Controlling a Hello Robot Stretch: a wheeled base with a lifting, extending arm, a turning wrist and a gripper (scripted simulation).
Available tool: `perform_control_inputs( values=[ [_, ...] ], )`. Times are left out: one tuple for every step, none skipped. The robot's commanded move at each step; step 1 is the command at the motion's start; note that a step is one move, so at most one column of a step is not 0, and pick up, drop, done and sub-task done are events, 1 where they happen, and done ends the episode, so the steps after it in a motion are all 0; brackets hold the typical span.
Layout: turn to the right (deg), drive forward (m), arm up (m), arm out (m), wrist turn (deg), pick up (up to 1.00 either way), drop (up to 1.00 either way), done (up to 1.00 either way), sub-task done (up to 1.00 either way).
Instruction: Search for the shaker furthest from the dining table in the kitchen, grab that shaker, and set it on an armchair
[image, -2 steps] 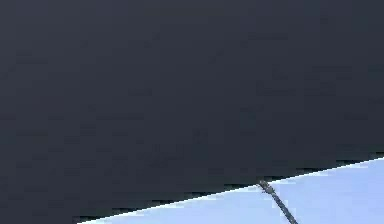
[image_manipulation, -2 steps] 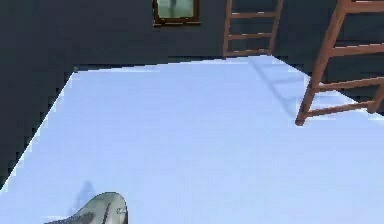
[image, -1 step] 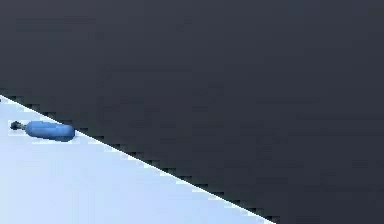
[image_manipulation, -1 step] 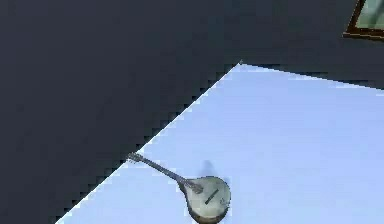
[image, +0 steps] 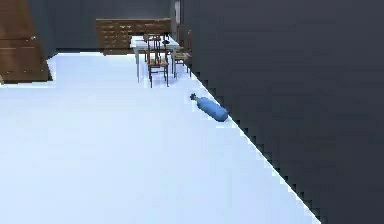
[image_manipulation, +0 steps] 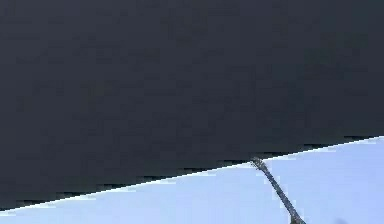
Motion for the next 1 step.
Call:
perform_control_inputs(
  values=[
    [-33.0, 0.00, 0.00, 0.00, 0.0, 0.00, 0.00, 0.00, 0.00]
  ],
)
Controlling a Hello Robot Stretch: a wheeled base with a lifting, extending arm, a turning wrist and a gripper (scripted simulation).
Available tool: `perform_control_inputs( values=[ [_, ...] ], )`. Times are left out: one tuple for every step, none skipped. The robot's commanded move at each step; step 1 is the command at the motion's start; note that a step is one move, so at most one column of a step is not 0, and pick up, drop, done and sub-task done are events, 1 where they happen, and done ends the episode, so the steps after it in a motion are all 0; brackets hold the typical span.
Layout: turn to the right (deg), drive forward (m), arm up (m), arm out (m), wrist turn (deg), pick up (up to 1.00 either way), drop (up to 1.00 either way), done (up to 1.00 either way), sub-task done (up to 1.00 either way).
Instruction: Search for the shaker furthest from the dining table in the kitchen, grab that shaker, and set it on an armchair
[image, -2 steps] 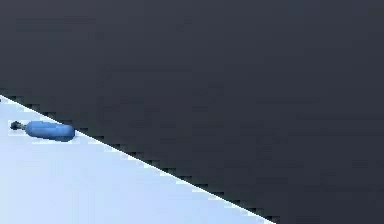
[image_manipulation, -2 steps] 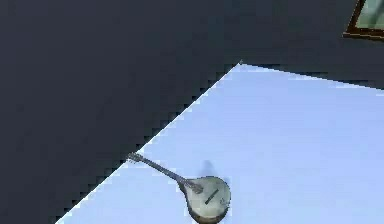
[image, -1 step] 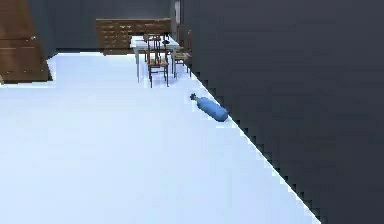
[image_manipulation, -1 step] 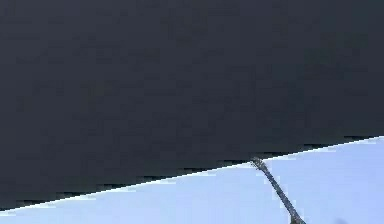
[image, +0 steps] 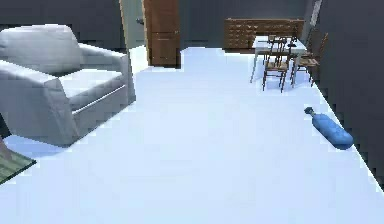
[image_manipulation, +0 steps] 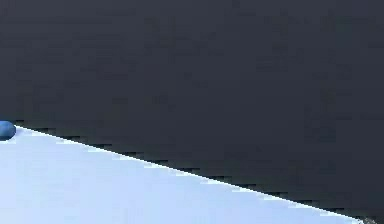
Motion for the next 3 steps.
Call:
perform_control_inputs(
  values=[
    [0.0, 1.00, 0.00, 0.00, 0.0, 0.00, 0.00, 0.00, 0.00],
    [0.0, 1.00, 0.00, 0.00, 0.0, 0.00, 0.00, 0.00, 0.00],
    [0.0, 1.00, 0.00, 0.00, 0.0, 0.00, 0.00, 0.00, 0.00]
  ],
)
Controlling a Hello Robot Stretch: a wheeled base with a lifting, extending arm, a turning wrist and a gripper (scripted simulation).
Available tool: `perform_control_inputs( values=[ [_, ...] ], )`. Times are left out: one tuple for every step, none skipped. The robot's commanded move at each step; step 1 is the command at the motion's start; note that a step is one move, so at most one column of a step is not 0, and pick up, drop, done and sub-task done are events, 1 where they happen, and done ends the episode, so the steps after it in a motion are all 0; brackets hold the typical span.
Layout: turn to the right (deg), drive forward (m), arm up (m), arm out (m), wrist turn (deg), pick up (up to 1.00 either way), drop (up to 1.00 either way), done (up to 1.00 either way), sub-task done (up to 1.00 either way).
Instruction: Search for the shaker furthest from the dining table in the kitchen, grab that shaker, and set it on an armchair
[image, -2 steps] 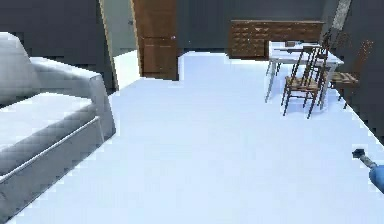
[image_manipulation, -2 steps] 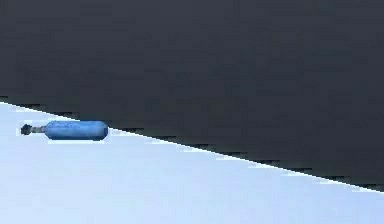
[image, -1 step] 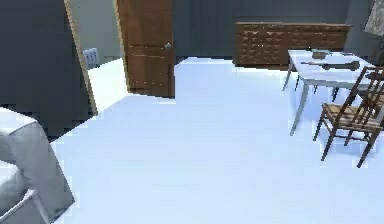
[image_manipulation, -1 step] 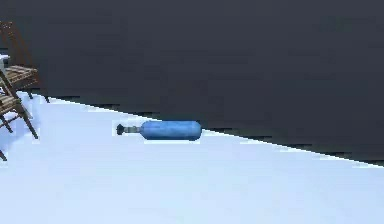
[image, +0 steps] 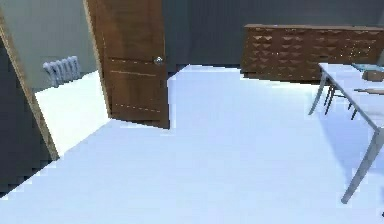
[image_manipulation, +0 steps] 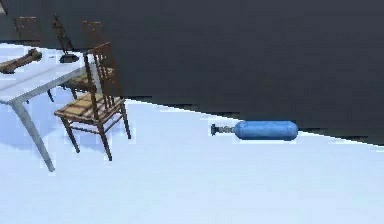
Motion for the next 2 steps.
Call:
perform_control_inputs(
  values=[
    [-9.0, 0.00, 0.00, 0.00, 0.0, 0.00, 0.00, 0.00, 0.00],
    [0.0, 0.15, 0.00, 0.00, 0.0, 0.00, 0.00, 0.00, 0.00]
  ],
)
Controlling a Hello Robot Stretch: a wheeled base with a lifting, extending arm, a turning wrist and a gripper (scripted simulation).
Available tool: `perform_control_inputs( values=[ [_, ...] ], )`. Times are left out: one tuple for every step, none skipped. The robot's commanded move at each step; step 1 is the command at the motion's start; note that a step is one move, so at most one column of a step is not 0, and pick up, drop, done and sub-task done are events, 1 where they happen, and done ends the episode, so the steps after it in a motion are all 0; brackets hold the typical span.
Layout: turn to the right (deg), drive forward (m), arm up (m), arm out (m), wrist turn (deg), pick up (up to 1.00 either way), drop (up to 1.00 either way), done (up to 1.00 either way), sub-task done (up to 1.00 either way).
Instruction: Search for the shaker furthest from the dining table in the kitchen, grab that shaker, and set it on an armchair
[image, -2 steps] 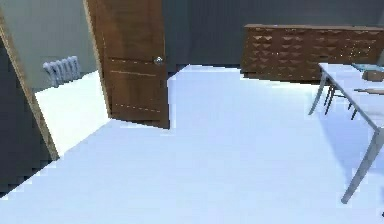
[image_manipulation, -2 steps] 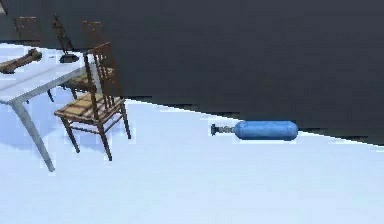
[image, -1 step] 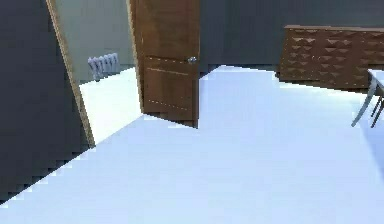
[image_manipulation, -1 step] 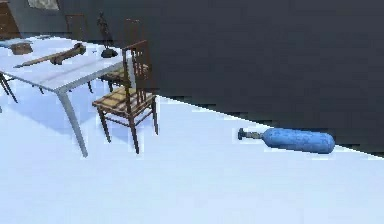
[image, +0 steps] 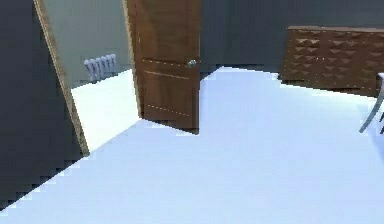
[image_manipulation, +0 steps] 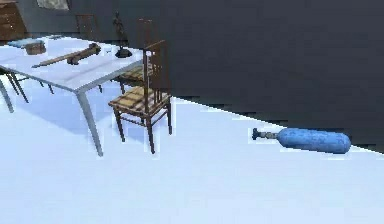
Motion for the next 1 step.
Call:
perform_control_inputs(
  values=[
    [-9.0, 0.00, 0.00, 0.00, 0.0, 0.00, 0.00, 0.00, 0.00]
  ],
)
